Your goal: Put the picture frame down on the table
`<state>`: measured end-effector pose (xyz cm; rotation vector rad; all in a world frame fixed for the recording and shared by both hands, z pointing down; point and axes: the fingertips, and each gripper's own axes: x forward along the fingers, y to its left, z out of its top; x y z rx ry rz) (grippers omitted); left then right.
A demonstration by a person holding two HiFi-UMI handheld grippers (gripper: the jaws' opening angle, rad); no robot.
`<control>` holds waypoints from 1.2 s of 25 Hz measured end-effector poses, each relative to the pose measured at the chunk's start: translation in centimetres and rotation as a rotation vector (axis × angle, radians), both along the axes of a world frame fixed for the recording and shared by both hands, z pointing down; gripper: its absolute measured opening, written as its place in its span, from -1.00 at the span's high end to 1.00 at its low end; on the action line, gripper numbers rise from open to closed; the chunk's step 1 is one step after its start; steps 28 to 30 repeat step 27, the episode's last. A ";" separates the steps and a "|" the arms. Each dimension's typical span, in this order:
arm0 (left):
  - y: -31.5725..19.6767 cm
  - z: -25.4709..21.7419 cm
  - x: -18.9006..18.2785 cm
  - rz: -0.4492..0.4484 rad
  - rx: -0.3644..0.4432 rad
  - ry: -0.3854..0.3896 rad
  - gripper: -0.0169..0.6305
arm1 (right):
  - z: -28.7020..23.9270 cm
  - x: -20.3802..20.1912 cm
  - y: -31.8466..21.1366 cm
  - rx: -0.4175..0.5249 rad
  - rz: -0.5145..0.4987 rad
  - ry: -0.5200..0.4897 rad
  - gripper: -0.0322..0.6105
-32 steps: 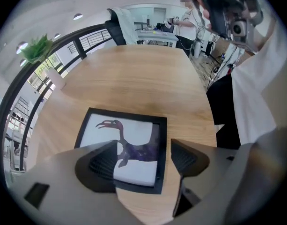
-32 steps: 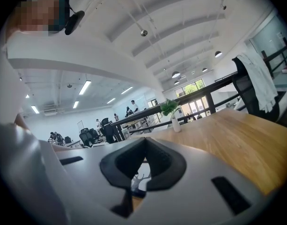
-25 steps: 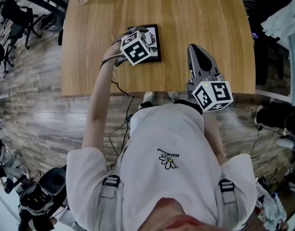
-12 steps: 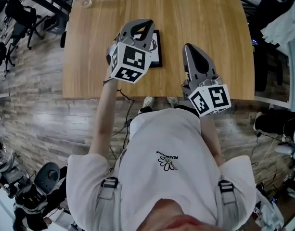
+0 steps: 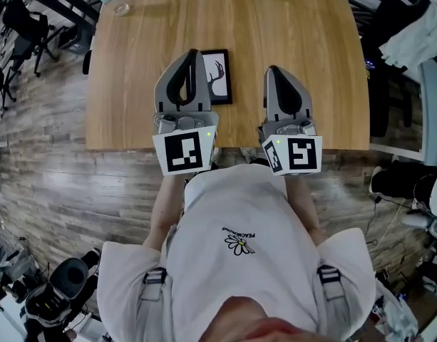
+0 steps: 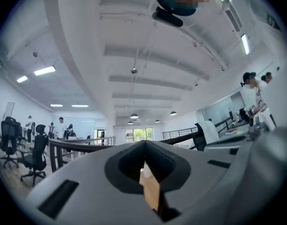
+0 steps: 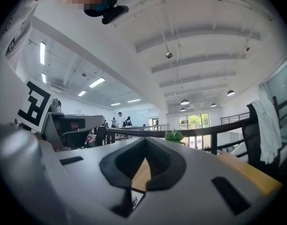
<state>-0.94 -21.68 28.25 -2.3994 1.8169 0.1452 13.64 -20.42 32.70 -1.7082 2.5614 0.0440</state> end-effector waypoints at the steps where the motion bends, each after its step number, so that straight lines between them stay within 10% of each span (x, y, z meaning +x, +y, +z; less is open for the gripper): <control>1: 0.3 0.6 -0.3 -0.011 -0.018 0.037 0.91 | 0.1 0.0 -0.1 -0.004 0.001 0.003 0.88; 30: 2.1 3.0 -3.2 -0.117 -0.051 -0.002 0.91 | 0.6 -0.3 0.1 0.013 0.010 0.088 0.88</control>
